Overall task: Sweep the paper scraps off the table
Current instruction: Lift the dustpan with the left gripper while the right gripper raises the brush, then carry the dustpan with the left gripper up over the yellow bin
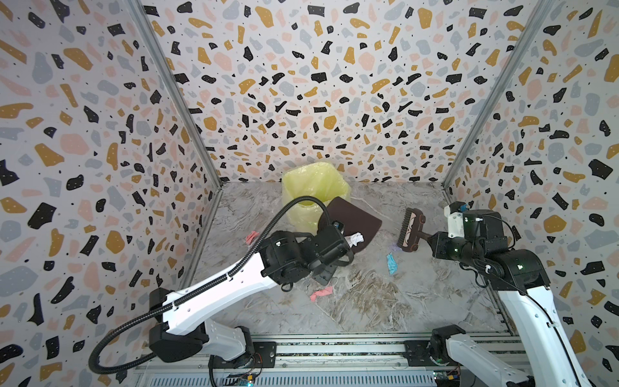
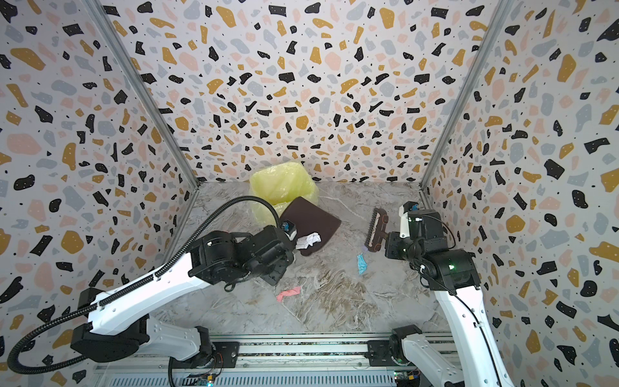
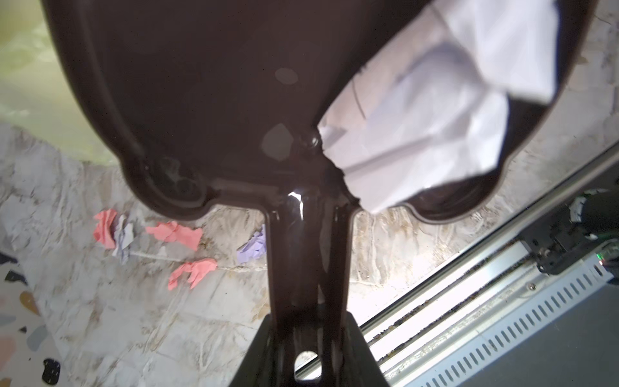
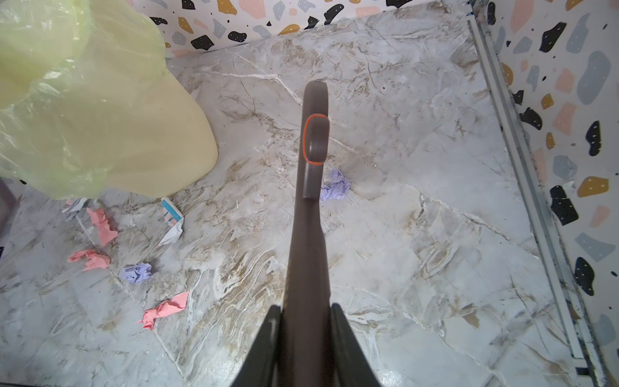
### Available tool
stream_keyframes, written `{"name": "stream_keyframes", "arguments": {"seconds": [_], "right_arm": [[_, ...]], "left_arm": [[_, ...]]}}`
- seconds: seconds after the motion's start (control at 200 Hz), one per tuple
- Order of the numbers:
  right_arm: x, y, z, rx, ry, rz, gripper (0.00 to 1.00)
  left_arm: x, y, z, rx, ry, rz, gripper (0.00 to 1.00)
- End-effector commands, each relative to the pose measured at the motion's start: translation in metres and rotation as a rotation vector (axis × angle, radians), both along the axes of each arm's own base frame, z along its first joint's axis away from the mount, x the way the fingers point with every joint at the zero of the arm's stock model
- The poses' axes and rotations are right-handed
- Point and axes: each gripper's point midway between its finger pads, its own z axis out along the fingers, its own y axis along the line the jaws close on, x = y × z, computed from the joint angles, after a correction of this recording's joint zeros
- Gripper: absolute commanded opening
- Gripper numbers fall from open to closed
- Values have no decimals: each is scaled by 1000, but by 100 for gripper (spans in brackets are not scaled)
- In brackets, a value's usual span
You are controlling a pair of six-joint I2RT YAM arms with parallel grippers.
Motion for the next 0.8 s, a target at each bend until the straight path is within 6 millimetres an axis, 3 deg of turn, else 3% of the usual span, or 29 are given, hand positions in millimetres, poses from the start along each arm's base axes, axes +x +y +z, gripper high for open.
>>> {"name": "stream_keyframes", "arguments": {"seconds": [0.0, 0.155, 0.36, 0.796], "right_arm": [[1, 6, 15, 50, -80, 35, 0], [-1, 10, 8, 84, -67, 49, 0], [-1, 12, 5, 111, -58, 65, 0], [-5, 19, 0, 171, -29, 87, 0]], "left_arm": [[19, 37, 17, 27, -38, 94, 0], [47, 67, 30, 24, -73, 201, 0], [74, 100, 34, 63, -87, 286, 0], [144, 146, 57, -16, -178, 450, 0]]}}
